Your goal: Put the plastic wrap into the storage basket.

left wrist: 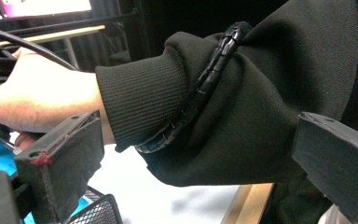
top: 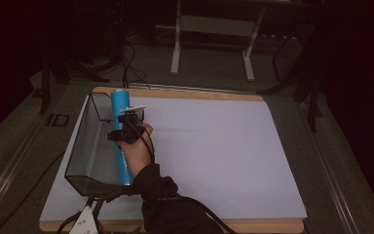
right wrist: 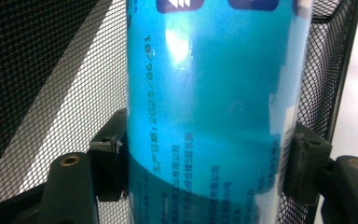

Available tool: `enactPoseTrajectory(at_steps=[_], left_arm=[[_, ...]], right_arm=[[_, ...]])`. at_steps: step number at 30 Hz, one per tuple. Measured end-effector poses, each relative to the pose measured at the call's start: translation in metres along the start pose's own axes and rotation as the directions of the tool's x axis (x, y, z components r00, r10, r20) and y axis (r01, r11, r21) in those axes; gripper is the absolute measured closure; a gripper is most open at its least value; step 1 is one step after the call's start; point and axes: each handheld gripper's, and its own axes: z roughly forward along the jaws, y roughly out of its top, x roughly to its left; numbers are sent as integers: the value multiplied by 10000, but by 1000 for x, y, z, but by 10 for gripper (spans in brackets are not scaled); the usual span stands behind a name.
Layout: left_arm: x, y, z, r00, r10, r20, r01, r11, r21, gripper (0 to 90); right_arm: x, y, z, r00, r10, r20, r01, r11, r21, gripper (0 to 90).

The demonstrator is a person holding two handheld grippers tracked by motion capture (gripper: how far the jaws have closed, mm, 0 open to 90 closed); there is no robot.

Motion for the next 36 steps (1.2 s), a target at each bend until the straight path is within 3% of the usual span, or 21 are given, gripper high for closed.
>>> enactPoseTrajectory(at_steps=[11,19,20,23,28,31,34,36], left_arm=[[0,0,0,10000,10,22,-10,10000,15,33],[-1,0,0,10000,31,43,-31,10000,55,33],[-1,0,1,10000,46,56,-47,10000,68,33],[-1,0,1,10000,50,65,-51,10000,79,33],[-1,0,2,10000,50,85,-51,9999,109,33],[-1,0,2,9999,44,117,-46,9999,129,33],[-1,0,2,9999,28,110,-29,9999,127,33],[-1,0,2,9999,8,124,-9,9999,138,33]], right_arm=[[-4,-1,14,9994,201,285,-209,9993,297,305],[-3,-3,16,9990,-120,422,112,9998,180,295],[-2,-3,16,9982,-361,474,352,9992,198,292],[-3,-3,16,9985,-400,384,391,9990,233,287],[-4,-2,14,9949,-979,221,972,9947,344,234],[-4,-2,12,9948,-1015,32,1013,9943,324,210],[-4,-3,3,9838,-1794,66,1794,9838,-48,147],[-4,-1,-6,9797,-2002,68,2004,9791,-353,140]])
